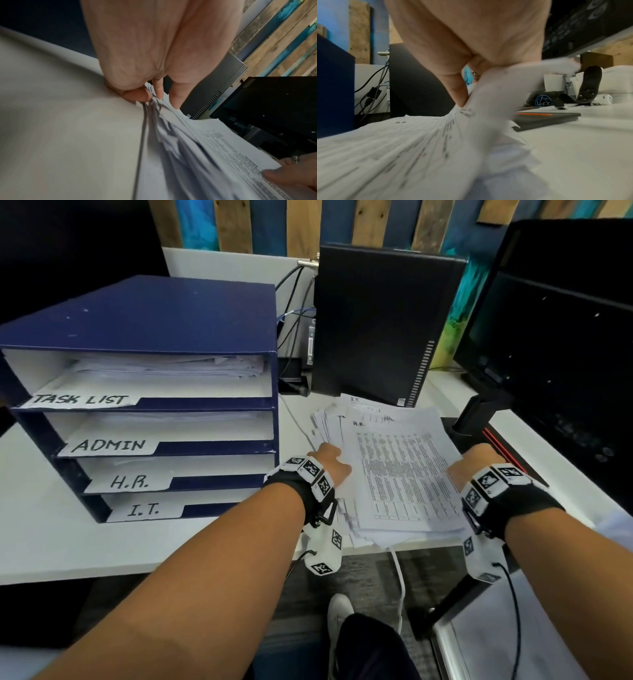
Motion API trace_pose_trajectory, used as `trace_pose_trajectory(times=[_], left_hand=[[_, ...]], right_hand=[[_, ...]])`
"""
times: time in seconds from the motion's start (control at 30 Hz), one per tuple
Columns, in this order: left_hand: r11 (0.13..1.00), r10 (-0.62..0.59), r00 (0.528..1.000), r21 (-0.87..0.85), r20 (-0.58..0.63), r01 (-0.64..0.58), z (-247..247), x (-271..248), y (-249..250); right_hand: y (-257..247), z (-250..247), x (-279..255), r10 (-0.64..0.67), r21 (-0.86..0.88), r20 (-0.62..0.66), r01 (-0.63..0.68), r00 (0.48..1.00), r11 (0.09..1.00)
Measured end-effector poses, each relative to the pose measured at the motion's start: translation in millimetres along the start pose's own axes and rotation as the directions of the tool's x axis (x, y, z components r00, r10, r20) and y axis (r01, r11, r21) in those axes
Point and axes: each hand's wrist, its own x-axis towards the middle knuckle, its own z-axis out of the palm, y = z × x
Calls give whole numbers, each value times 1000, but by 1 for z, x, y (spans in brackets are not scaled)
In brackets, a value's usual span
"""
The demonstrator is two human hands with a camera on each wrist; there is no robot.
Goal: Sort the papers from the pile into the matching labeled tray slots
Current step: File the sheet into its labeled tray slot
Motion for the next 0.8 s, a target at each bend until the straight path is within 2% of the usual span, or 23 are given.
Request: trace_pose_trajectory(times=[0.07,0.2,0.3,0.37,0.53,0.7,0.8], left_hand=[[1000,-12,1000,-6,3,12,1,2,0],[997,-47,999,-65,-4,47,1,0,0],[972,-84,996,-221,-13,79,0,1,4],[951,-91,993,-301,-73,66,3,6,5],[901,35,980,-419,-197,-116,-7,-34,12],[843,29,943,-499,-333,-202,-8,-59,8],[803,31,923,-540,-384,-251,-5,-72,7]], right_hand=[[6,-2,-2,-4,46,-21,5,1000,999],[12,-2,-12,-90,164,-56,98,994,982],[20,-9,-24,-113,255,-67,126,991,959],[25,-14,-34,-138,318,-66,152,988,936],[42,-20,-54,-203,449,-34,197,979,872],[44,-22,-66,-213,511,65,151,975,846],[38,-25,-75,-269,595,35,197,962,779]])
